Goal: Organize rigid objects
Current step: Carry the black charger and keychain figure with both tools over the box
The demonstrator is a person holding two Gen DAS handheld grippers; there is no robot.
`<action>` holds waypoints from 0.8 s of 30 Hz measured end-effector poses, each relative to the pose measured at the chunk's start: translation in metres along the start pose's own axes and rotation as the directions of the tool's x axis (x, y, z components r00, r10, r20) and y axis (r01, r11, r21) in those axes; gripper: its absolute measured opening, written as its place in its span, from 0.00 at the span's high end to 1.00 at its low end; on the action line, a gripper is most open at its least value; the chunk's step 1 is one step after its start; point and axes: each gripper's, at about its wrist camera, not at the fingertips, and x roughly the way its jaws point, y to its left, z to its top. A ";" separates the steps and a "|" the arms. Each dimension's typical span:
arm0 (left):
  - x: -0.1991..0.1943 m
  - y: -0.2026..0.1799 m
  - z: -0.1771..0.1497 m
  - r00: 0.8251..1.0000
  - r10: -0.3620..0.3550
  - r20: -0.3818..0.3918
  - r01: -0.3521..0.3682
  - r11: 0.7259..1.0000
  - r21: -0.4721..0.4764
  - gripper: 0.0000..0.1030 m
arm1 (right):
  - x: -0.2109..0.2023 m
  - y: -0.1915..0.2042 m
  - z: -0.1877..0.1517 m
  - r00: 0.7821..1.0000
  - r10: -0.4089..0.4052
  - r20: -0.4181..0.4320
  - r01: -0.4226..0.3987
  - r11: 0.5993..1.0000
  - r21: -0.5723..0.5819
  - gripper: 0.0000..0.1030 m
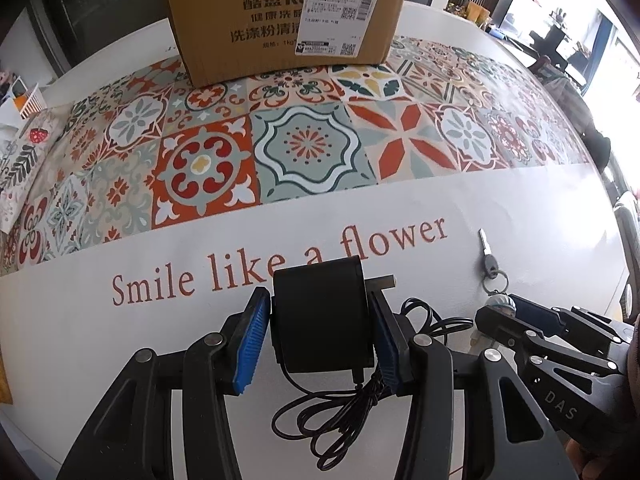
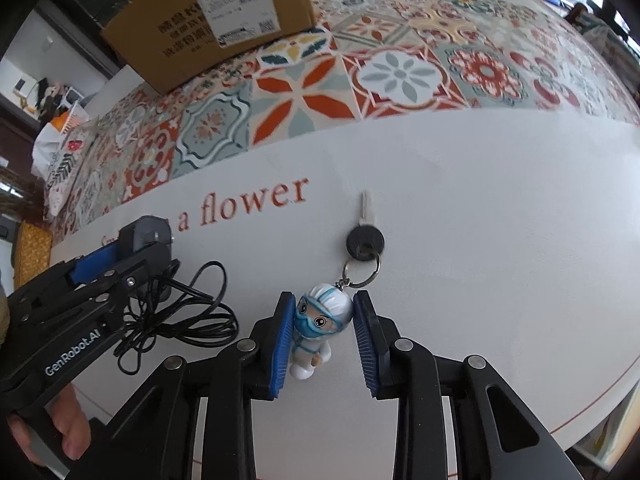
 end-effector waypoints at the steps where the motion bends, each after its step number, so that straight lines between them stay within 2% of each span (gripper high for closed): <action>1: -0.002 0.000 0.001 1.000 0.001 0.004 -0.001 1.000 -0.002 0.53 | -0.002 0.002 0.002 1.000 -0.002 0.008 0.002 1.000 -0.006 0.70; 14: -0.039 0.002 0.019 0.995 0.009 0.096 -0.004 0.999 -0.047 0.53 | -0.047 0.015 0.034 0.991 0.022 0.129 -0.010 0.995 -0.099 0.71; 24: -0.073 0.008 0.042 0.982 0.039 0.184 -0.022 0.995 -0.093 0.53 | -0.081 0.032 0.065 0.975 0.073 0.211 -0.035 0.983 -0.177 0.70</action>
